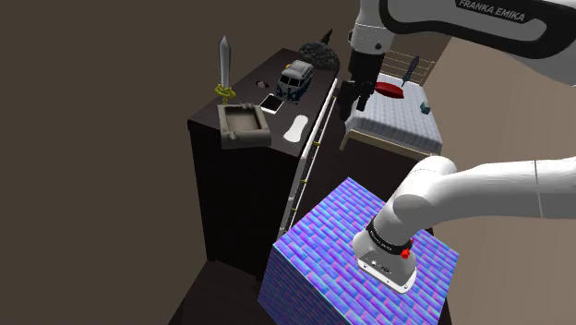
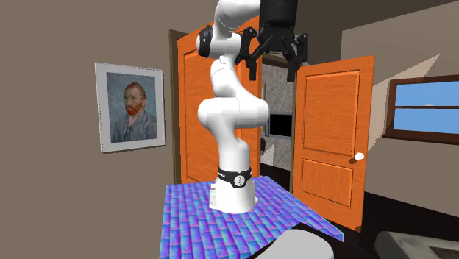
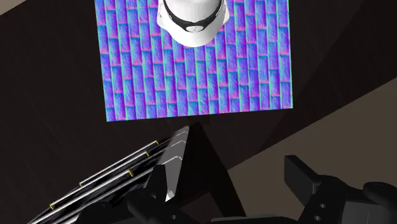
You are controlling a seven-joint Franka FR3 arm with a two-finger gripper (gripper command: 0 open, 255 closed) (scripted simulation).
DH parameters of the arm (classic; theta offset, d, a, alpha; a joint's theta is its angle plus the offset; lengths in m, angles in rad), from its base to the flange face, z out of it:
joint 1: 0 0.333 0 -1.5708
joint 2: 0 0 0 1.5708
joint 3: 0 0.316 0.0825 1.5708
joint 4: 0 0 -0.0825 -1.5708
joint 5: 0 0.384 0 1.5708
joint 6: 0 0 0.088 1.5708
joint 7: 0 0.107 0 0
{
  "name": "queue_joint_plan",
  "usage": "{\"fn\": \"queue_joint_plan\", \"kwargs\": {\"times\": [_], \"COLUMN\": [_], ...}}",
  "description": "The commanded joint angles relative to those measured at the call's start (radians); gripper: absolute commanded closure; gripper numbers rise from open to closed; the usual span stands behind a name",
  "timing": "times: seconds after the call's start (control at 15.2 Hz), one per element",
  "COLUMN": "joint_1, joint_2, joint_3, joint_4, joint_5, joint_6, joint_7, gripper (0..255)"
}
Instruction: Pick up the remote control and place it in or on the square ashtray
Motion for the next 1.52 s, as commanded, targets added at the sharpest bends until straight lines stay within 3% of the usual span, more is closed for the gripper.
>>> {"fn": "queue_joint_plan", "kwargs": {"times": [0.0,0.66,1.45], "joint_1": [0.000,-0.119,-0.247], "joint_2": [0.000,0.279,0.661], "joint_3": [0.000,0.051,0.049], "joint_4": [0.000,-0.027,0.078], "joint_5": [0.000,0.042,0.026], "joint_6": [0.000,0.358,0.700], "joint_7": [0.000,0.305,0.648], "gripper": [0,0,0]}}
